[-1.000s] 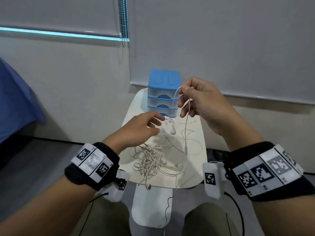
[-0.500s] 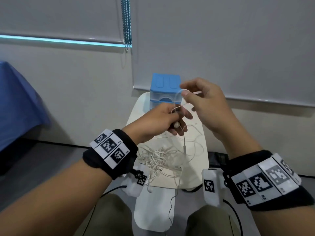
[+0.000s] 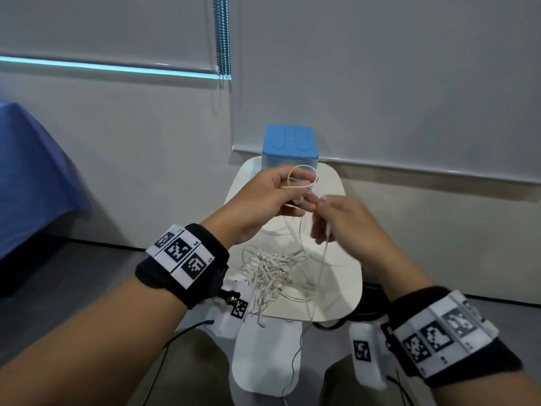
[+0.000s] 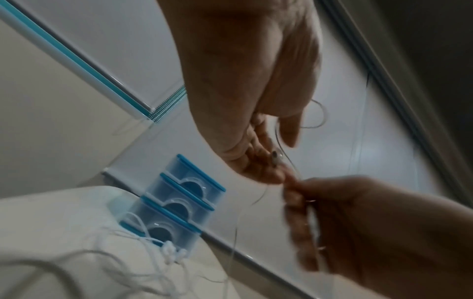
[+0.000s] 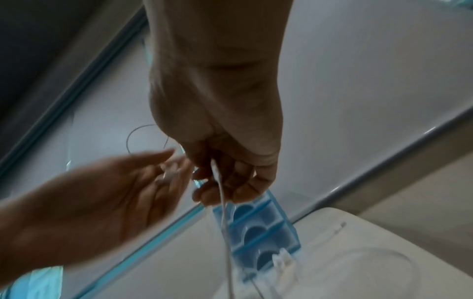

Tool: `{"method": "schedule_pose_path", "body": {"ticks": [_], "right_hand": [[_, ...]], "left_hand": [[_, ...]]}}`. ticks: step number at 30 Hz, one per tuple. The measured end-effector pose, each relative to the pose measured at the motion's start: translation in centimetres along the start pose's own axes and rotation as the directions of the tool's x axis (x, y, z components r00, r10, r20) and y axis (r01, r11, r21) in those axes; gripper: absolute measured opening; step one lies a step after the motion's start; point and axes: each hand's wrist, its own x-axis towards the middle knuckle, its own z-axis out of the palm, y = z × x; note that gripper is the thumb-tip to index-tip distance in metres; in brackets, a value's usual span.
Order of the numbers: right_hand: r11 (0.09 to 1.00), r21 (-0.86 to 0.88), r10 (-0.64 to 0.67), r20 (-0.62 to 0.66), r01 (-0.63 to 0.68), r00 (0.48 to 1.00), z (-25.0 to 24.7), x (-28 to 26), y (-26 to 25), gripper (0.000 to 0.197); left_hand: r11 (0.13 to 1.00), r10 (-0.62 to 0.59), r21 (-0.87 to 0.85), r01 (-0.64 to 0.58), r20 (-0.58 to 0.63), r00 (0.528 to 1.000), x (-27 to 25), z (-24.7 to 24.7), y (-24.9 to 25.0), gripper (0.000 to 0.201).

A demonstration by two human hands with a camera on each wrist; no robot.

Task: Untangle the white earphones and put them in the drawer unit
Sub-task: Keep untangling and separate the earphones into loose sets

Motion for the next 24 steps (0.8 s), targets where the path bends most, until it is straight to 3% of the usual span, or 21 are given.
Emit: {"method": "schedule_pose_path", "body": {"ticks": [2,3,6,8,11,15,17,20,22,24], "right_hand": [[0.988,0.15,0.034,-0.088,-0.021,0.996,-1.6,0.7,-1.3,0.036],[0.981,0.195,0.04,-0.14,-0.012,0.989,-2.4,1.0,-2.1,0.035],[0.953,0.296,0.006,-0.221,0.061,0.975,-4.4,1.6,-4.7,0.033],[0.933,0.337,-0.044,-0.237,0.125,0.97,-5.3,1.6,-6.4,0.032],[0.932,0.302,-0.127,-0.247,0.201,0.961,-6.1,1.0,-8.6,0.033],[0.95,0.216,-0.167,-0.257,0.225,0.952,-7.1,0.9,-10.3,0.027],[0.96,0.174,-0.171,-0.252,0.218,0.953,-7.4,1.1,-10.5,0.022],[0.975,0.078,-0.186,-0.21,0.206,0.96,-7.3,1.3,-10.4,0.018],[0.974,-0.057,-0.226,-0.178,0.219,0.958,-7.4,0.9,-10.6,0.016],[0.947,-0.187,-0.288,-0.124,0.263,0.95,-7.6,0.2,-11.3,0.011]], "left_hand": [[0.972,-0.02,0.235,-0.002,0.088,0.996,-0.7,-1.7,-0.7,0.045],[0.917,-0.088,0.398,0.024,0.144,0.986,-1.0,-2.4,-1.2,0.06],[0.584,-0.383,0.812,0.02,0.254,0.888,-1.8,-3.1,-2.9,0.077],[0.472,-0.466,0.882,0.005,0.244,0.851,-1.7,-2.9,-4.4,0.072],[0.503,-0.429,0.861,0.082,0.166,0.888,-0.9,-3.0,-5.9,0.05],[0.501,-0.238,0.862,0.071,0.058,0.97,0.7,-3.3,-6.5,0.025],[0.527,-0.188,0.845,0.089,0.014,0.982,1.3,-3.2,-6.6,0.018],[0.549,-0.225,0.828,0.113,0.016,0.974,1.8,-3.3,-6.1,0.025],[0.554,-0.275,0.824,0.115,0.051,0.96,1.8,-3.4,-5.1,0.044],[0.592,-0.244,0.802,0.081,0.082,0.966,1.5,-3.7,-3.2,0.062]]}}
